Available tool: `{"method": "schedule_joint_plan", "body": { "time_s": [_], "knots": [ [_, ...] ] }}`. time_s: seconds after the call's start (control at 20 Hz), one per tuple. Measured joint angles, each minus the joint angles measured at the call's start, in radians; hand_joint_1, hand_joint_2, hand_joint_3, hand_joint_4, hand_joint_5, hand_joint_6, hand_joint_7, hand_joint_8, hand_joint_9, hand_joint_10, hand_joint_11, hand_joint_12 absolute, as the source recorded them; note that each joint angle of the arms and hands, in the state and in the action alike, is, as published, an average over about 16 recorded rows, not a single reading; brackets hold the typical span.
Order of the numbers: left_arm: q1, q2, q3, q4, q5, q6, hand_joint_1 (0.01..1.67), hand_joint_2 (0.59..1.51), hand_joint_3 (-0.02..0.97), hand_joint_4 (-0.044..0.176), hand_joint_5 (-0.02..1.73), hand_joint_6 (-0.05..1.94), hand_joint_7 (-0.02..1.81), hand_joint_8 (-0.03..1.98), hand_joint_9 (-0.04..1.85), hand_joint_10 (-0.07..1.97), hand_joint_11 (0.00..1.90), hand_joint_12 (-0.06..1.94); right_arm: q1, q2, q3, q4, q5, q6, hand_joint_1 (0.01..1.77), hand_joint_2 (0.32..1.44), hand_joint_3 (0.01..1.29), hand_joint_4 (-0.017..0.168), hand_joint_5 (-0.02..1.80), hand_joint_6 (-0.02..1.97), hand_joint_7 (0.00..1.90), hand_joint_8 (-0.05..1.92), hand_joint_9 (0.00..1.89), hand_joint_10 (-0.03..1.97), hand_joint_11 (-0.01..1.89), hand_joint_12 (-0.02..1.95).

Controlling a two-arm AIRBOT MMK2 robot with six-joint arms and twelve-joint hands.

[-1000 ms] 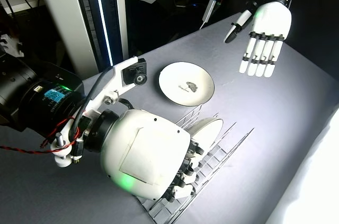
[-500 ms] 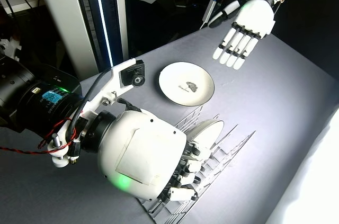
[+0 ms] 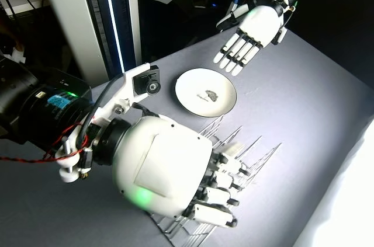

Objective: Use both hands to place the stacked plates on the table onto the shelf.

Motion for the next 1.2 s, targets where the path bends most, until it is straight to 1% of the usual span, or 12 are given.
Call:
{"method": "schedule_joint_plan", "body": {
  "time_s": [0.1,0.25,0.45,0.6,0.75,0.9,1.2],
  "knots": [
    [0.011,-0.007,-0.007,-0.002,0.013,0.016,0.02,1.135,0.020,-0.004,0.09,0.01,0.11,0.02,0.09,0.01,0.05,0.04,0.020,-0.002,-0.002,-0.065,0.016,-0.007,1.09,1.03,0.01,-0.004,0.54,0.23,0.70,0.03,0.50,0.60,0.12,1.47],
    [0.028,-0.017,-0.014,-0.006,0.037,0.041,0.02,1.133,0.020,-0.004,0.10,0.01,0.12,0.02,0.10,0.01,0.06,0.05,0.046,-0.004,-0.006,-0.201,0.055,-0.016,1.07,1.02,0.01,-0.002,0.51,0.27,0.67,0.02,0.42,0.63,0.07,1.49],
    [0.051,-0.027,-0.021,-0.008,0.072,0.064,0.02,1.134,0.020,-0.004,0.10,0.01,0.12,0.02,0.10,0.01,0.06,0.05,0.075,-0.003,-0.018,-0.404,0.127,-0.024,1.05,1.01,0.01,0.001,0.47,0.31,0.64,0.02,0.36,0.69,0.04,1.50],
    [0.066,-0.030,-0.023,-0.012,0.092,0.079,0.02,1.135,0.020,-0.004,0.08,0.01,0.10,0.02,0.08,0.01,0.05,0.04,0.087,0.003,-0.034,-0.551,0.188,-0.029,1.05,1.02,0.01,0.002,0.47,0.32,0.64,0.01,0.35,0.68,0.03,1.49],
    [0.083,-0.032,-0.025,-0.017,0.102,0.094,0.02,1.135,0.020,-0.005,0.06,0.00,0.07,0.02,0.05,0.01,0.03,0.01,0.083,0.013,-0.052,-0.684,0.243,-0.032,1.07,1.02,0.01,0.003,0.49,0.30,0.64,0.01,0.37,0.63,0.04,1.48],
    [0.102,-0.032,-0.025,-0.020,0.107,0.108,0.02,1.141,0.020,-0.005,0.04,0.00,0.07,0.01,0.05,0.01,0.03,0.00,0.068,0.025,-0.068,-0.786,0.295,-0.037,1.10,1.03,0.01,0.004,0.52,0.24,0.63,0.01,0.38,0.58,0.04,1.46],
    [0.138,-0.036,-0.032,-0.019,0.115,0.135,0.02,1.149,0.020,-0.008,0.01,-0.01,0.05,0.01,0.03,0.01,0.02,0.00,0.029,0.048,-0.097,-0.872,0.370,-0.048,1.17,1.06,0.01,0.004,0.55,0.14,0.61,0.01,0.39,0.48,0.03,1.41]
  ]
}}
